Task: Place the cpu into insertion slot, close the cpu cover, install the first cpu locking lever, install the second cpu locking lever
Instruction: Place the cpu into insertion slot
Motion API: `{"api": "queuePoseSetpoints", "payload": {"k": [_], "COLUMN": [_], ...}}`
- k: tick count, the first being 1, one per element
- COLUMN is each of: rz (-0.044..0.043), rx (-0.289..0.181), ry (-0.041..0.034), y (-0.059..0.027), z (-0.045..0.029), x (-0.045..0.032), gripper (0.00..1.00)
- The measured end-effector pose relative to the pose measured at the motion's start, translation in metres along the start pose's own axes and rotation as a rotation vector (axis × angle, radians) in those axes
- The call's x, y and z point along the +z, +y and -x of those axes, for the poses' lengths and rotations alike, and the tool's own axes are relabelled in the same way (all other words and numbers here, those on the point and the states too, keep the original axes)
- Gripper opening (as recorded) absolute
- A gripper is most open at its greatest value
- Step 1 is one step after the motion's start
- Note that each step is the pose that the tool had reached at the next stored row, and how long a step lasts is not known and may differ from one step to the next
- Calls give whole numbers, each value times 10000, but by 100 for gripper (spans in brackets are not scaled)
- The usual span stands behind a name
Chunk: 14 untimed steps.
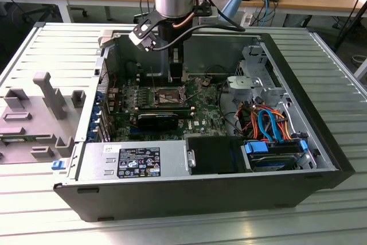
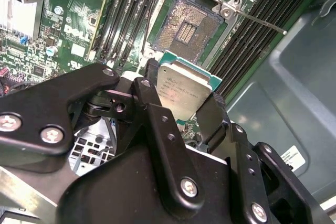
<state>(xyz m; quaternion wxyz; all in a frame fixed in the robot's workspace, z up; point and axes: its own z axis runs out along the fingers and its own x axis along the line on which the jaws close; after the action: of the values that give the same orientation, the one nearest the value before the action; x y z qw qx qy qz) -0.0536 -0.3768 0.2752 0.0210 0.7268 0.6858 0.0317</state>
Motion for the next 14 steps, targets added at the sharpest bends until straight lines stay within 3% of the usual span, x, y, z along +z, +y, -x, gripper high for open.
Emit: {"api": "queuePoseSetpoints", "payload": {"k": [14], "rz": [0], "rx": [0], "ry": [0], "y": [-35], "z": [2], "x": [2], "gripper": [54]}}
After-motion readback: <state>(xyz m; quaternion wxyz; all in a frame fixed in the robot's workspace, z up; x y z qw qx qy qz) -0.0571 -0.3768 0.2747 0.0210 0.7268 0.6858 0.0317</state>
